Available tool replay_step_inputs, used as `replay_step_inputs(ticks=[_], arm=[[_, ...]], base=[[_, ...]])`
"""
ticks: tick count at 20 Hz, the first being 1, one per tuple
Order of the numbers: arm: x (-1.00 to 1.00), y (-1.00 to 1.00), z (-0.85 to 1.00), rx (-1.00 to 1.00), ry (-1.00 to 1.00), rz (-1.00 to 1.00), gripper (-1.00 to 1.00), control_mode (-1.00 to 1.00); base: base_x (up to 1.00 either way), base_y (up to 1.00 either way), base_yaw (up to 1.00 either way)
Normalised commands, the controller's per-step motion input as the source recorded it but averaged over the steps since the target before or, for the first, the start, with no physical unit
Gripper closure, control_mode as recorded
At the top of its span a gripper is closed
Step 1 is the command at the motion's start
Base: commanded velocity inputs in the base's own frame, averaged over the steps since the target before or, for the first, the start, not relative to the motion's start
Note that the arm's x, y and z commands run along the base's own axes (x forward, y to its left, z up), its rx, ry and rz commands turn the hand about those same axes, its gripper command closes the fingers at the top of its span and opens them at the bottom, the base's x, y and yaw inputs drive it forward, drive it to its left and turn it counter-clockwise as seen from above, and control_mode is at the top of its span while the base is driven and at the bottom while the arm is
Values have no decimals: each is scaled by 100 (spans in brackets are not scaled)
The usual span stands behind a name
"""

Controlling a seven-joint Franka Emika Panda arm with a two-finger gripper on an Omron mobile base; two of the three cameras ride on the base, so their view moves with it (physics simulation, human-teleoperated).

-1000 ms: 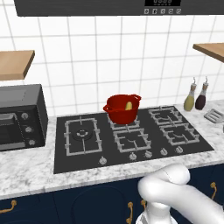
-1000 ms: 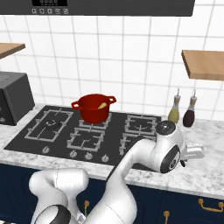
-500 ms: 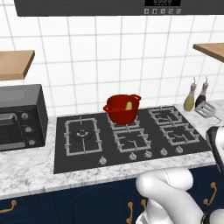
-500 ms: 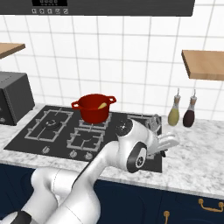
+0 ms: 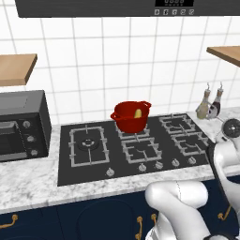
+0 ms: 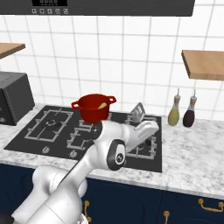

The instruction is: Put the bell pepper and cucumber in the pot. Retrieve the spatula and lightly stir the vegetables in the pot.

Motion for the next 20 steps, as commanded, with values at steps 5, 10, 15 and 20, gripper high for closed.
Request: replay_step_inputs(ticks=[5, 10, 15, 20], arm=[[3, 50, 35, -32, 4, 15, 100, -100], [2, 49, 46, -35, 3, 17, 100, -100], [4, 47, 51, -33, 9, 16, 100, -100], [20, 49, 48, -35, 22, 7, 100, -100]], base=[[0, 0, 0], [0, 0, 0], [0, 0, 0], [0, 0, 0]])
